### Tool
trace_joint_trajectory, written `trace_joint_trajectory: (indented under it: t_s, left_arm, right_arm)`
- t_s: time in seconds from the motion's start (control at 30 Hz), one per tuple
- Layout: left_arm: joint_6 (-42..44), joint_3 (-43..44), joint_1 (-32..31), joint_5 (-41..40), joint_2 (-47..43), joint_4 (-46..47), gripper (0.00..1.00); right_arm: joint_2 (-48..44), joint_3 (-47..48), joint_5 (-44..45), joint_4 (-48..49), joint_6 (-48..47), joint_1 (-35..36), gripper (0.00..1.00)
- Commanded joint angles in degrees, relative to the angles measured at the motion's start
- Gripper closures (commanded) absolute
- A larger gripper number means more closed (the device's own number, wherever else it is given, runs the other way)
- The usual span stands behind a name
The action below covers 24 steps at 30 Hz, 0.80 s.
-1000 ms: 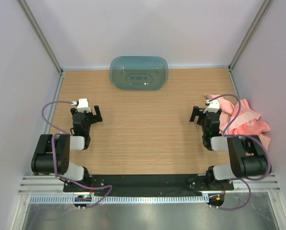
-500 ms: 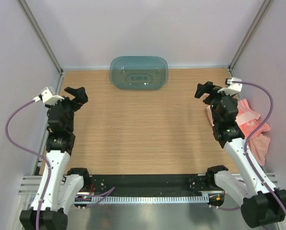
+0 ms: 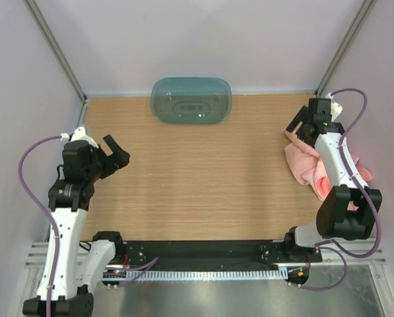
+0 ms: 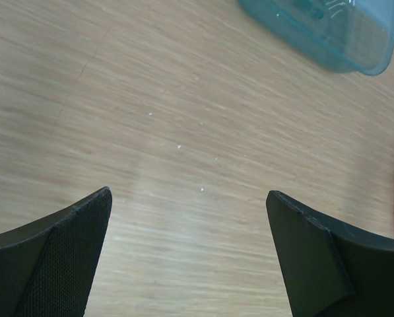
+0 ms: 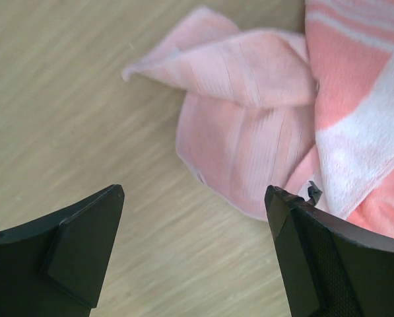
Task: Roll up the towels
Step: Grab a towel with the right arm
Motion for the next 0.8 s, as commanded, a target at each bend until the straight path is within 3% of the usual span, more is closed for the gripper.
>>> trace_joint_trajectory:
  t_s: [0.0, 0.4, 0.5, 0.6, 0.63, 0.7, 0.73, 0.77]
  left_arm:
    - [3.43, -0.08, -0.23, -0.93, -2.93, -8.22, 0.0]
    - [-0.79, -5.97, -0.23, 2.42, -6.71, -5.76, 0.0]
    - [-0.71, -5.89, -0.23, 2.86, -6.45, -5.93, 0.0]
    - [-0.79, -5.8, -0.23, 2.68, -6.19, -6.2, 0.0]
    - [-0.79, -5.8, -0.23, 2.68, -6.27, -6.28, 0.0]
    - [-0.88, -5.97, -0.23, 2.42, -6.63, -6.28, 0.0]
    - [-0.97, -6.15, -0.23, 2.51, -6.98, -6.11, 0.0]
    - [-1.14, -6.32, -0.23, 2.59, -7.59, -5.59, 0.0]
  right_arm:
    - [1.48, -1.75, -3.81, -5.58, 0.68, 0.53, 0.05]
    - [12.74, -5.28, -4.78, -1.53, -0.72, 0.44, 0.22]
    - [14.5, -5.11, -4.35, -1.0, -0.9, 0.44, 0.31]
    - [15.21, -4.76, -5.13, -0.56, -1.43, 0.44, 0.55]
    - [15.47, -4.49, -5.31, -0.56, -1.86, 0.44, 0.72]
    - [15.13, -3.7, -4.7, -1.09, -2.13, 0.7, 0.92]
    - [14.69, -3.44, -4.0, -1.52, -2.13, 0.88, 0.99]
    - [14.25, -3.26, -3.47, -1.96, -2.39, 1.14, 0.99]
